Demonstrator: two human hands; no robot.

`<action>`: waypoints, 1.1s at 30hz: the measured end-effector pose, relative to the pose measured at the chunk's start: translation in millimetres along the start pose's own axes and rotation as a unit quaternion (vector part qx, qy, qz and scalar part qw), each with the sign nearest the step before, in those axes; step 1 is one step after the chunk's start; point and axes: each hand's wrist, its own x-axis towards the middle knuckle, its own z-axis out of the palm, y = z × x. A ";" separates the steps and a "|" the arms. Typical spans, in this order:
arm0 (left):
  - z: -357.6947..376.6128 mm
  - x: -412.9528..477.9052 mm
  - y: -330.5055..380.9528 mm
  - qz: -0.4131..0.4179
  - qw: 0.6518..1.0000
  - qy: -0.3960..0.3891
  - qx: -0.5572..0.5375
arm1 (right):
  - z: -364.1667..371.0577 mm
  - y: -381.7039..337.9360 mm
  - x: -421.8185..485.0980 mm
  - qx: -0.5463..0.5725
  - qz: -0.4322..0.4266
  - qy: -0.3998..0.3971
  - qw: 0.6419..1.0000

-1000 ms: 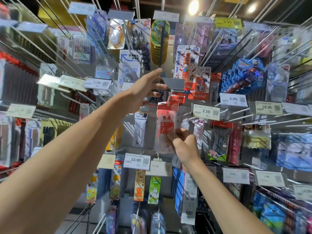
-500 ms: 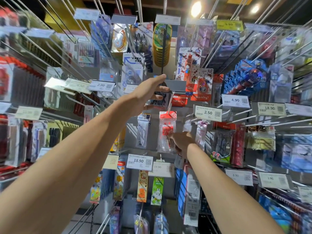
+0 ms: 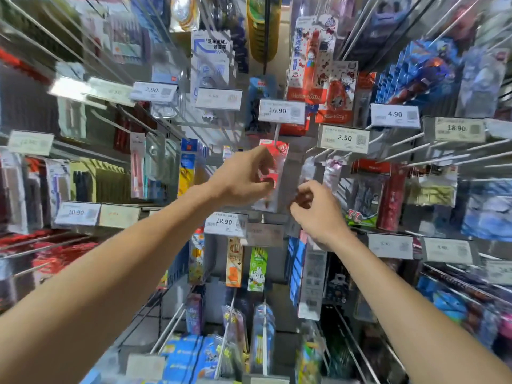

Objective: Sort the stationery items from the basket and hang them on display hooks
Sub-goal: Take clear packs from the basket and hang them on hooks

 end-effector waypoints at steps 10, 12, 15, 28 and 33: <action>44.0 10.3 -25.6 -0.054 0.984 -0.164 0.048 | -21.2 22.4 2.2 -0.055 -0.030 -0.035 0.997; 42.1 17.3 -21.4 -0.072 0.975 -0.210 0.034 | -28.3 18.1 7.1 -0.070 -0.005 -0.083 0.994; 27.7 28.1 -0.4 -0.087 0.964 -0.251 0.012 | -46.5 2.7 16.7 -0.109 0.044 -0.146 0.982; -96.5 67.7 109.0 -0.095 0.860 -0.500 -0.029 | -186.1 -132.4 -7.5 -0.097 0.269 -0.292 0.913; -125.6 70.6 156.0 -0.038 0.846 -0.528 -0.062 | -244.6 -183.5 -47.7 -0.077 0.350 -0.242 0.902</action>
